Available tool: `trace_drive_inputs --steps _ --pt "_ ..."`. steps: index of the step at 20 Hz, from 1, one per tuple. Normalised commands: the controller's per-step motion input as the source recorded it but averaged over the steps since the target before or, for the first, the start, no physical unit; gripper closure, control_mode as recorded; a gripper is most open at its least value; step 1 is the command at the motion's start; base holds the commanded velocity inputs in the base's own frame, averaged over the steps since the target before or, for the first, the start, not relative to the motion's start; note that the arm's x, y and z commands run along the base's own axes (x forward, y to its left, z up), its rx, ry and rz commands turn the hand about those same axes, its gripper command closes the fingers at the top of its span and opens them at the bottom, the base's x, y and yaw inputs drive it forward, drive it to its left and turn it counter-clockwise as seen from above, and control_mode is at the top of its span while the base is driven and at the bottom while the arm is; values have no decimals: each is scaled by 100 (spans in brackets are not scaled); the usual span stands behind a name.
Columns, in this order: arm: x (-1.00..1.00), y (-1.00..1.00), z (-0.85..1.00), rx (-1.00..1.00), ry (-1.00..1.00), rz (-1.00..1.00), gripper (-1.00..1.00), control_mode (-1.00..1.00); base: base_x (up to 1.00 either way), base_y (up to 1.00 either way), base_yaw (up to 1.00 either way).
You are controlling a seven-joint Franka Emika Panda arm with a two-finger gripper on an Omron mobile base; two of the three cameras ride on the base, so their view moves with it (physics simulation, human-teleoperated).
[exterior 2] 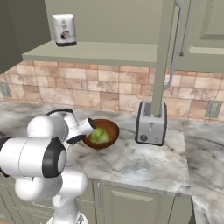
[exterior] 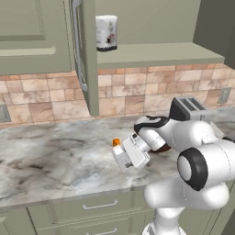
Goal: Pick the cheese from the fridge and the cheese grater from the cabinet and place them next to the salad bowl.
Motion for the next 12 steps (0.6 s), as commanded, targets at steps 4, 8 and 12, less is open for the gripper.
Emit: trace_drive_inputs --steps 4,8,12 --pt "-9 -29 -25 0 0 0 -100 -100 0 0 0" --pt "-8 -27 -16 0 0 0 -100 -100 0 0 0" --pt "-3 -13 0 0 0 0 -100 -100 0 0 0"
